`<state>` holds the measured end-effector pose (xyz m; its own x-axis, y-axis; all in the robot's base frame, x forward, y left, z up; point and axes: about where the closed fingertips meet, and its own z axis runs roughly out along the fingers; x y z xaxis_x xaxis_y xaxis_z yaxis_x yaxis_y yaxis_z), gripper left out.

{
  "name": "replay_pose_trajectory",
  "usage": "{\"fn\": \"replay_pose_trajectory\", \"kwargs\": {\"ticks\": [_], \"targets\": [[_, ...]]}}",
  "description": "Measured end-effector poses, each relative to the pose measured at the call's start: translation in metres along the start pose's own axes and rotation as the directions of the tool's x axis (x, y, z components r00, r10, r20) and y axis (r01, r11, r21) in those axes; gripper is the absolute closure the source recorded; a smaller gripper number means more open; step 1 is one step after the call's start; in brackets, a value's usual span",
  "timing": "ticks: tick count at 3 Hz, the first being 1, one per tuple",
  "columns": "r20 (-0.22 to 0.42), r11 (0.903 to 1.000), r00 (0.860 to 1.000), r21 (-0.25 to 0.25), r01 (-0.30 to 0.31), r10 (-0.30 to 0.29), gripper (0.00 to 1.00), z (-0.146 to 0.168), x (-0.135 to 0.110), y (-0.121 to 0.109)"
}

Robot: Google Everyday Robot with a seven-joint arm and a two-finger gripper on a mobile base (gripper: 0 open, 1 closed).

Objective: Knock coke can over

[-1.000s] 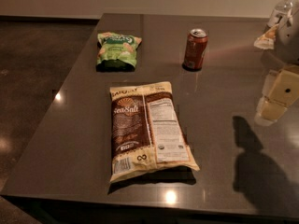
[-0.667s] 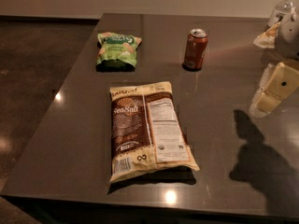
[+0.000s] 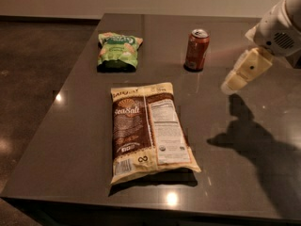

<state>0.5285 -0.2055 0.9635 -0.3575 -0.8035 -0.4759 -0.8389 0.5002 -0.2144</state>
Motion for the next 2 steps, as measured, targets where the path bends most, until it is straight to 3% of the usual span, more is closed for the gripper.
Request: {"fn": "replay_pose_trajectory", "kwargs": {"ticks": [1, 2], "targets": [[0.019, 0.9938, 0.996, 0.074, -0.083, 0.082, 0.00, 0.026, -0.015, -0.027], [0.032, 0.9766, 0.986, 0.134, -0.168, 0.166, 0.00, 0.056, -0.026, -0.059]]}}
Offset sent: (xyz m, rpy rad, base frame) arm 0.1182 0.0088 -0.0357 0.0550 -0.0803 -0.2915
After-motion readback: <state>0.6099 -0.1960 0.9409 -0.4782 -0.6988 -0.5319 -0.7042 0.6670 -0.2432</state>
